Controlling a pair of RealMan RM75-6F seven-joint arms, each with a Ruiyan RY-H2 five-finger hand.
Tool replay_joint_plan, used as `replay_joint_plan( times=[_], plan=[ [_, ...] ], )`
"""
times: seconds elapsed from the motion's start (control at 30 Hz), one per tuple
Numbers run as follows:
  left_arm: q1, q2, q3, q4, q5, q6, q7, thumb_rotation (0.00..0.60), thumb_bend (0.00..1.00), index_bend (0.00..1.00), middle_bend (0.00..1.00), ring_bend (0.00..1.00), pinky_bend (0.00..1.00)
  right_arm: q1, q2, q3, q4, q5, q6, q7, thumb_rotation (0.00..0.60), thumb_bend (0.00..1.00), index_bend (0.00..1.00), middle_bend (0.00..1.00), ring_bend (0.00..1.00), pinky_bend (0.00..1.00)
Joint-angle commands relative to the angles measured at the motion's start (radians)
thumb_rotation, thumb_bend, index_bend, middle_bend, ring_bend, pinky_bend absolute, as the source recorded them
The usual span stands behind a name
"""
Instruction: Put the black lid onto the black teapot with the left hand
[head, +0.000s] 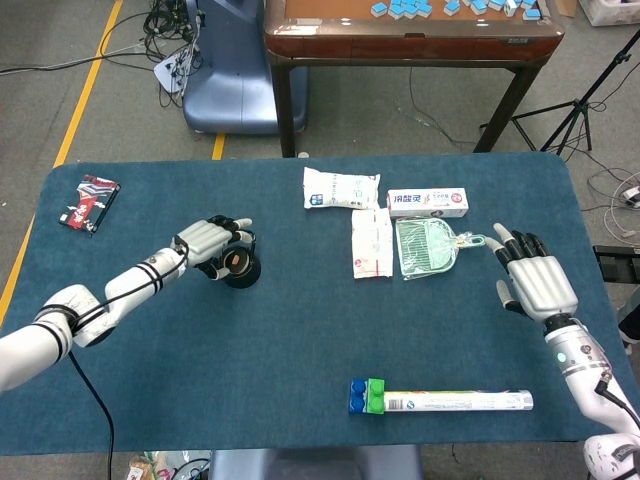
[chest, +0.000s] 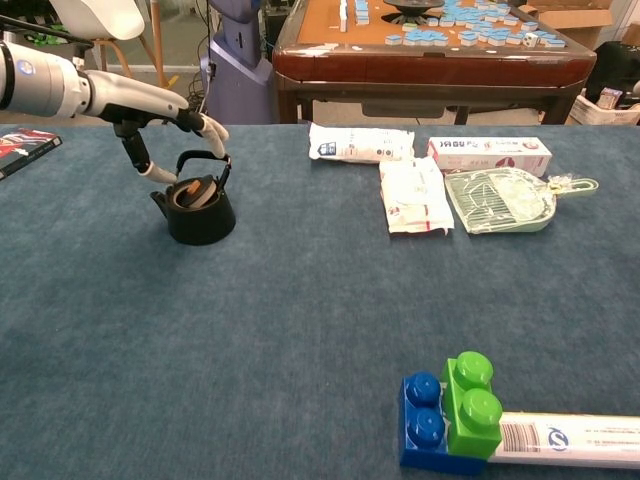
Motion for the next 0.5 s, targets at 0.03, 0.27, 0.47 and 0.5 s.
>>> replay_joint_plan(
  times=[0.03, 0.27, 0.47, 0.5],
  plan=[
    [0.023, 0.031, -0.013, -0.052, -0.037, 0.006, 0.061, 0.6, 0.33, 0.18, 0.0, 0.0, 0.0, -0.001, 0.0, 0.0, 0.009, -0.023, -0.003, 0.024, 0.6, 0.55, 0.09, 0.0, 0.0, 0.0],
    [0.06, 0.069, -0.044, -0.141, -0.122, 0.013, 0.187, 0.6, 0.33, 0.18, 0.0, 0.0, 0.0, -0.012, 0.007, -0.008, 0.026, -0.071, -0.002, 0.075, 0.6, 0.55, 0.09, 0.0, 0.0, 0.0],
    [0.087, 0.082, -0.064, -0.191, -0.184, 0.023, 0.287, 0.6, 0.33, 0.19, 0.0, 0.0, 0.0, -0.023, 0.016, -0.014, 0.032, -0.1, 0.002, 0.106, 0.6, 0.55, 0.09, 0.0, 0.0, 0.0],
    [0.091, 0.083, -0.067, -0.197, -0.192, 0.025, 0.299, 0.6, 0.33, 0.19, 0.0, 0.0, 0.0, -0.024, 0.017, -0.014, 0.032, -0.103, 0.003, 0.108, 0.6, 0.55, 0.09, 0.0, 0.0, 0.0]
  ],
)
